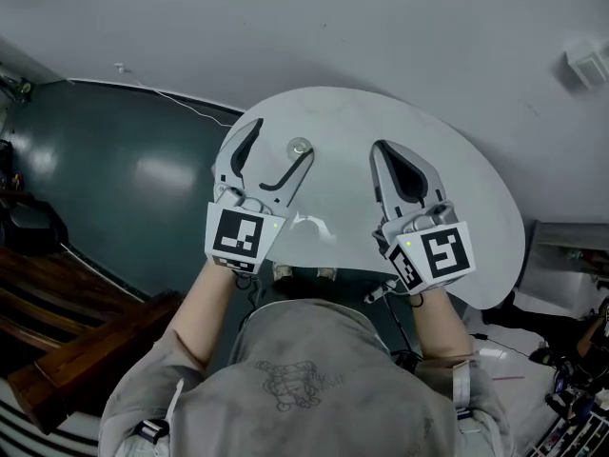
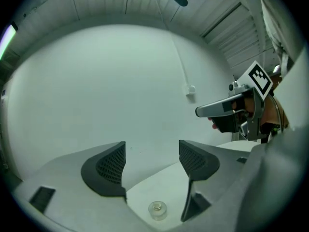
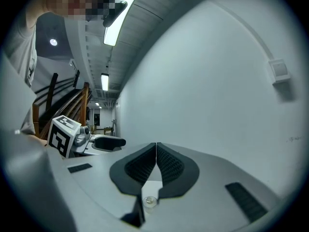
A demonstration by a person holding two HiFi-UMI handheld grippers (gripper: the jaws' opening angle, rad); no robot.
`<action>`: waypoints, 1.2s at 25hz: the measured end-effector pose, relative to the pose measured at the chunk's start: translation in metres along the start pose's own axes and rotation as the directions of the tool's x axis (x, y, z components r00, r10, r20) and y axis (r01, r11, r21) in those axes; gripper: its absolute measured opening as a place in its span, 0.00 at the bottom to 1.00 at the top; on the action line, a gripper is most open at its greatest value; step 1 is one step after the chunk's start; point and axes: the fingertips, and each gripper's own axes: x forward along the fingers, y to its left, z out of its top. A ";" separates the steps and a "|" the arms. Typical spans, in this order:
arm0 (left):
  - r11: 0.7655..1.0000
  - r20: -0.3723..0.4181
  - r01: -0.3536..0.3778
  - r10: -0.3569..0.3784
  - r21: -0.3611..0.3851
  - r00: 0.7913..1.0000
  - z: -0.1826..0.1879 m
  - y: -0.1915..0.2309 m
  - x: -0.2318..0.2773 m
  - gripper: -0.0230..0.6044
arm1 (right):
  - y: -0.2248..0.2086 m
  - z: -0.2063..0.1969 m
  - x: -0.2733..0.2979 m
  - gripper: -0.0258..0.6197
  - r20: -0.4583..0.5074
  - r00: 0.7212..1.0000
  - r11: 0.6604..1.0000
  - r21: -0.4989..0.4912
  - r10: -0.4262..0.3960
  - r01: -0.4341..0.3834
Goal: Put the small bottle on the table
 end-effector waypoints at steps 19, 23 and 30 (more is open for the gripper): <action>0.991 -0.313 0.075 -0.107 -0.114 0.944 -0.234 -0.020 0.122 0.58 | -0.040 -0.121 0.039 0.09 -0.181 0.981 0.996 0.045 -0.069 0.078; 0.995 -0.347 0.026 -0.058 -0.097 0.936 -0.264 -0.017 0.125 0.58 | -0.040 -0.143 0.034 0.09 -0.206 0.976 0.994 0.065 -0.075 0.090; 0.994 -0.353 0.002 -0.040 -0.108 0.935 -0.288 -0.017 0.139 0.58 | -0.045 -0.188 0.024 0.09 -0.281 0.953 0.991 0.039 -0.111 0.127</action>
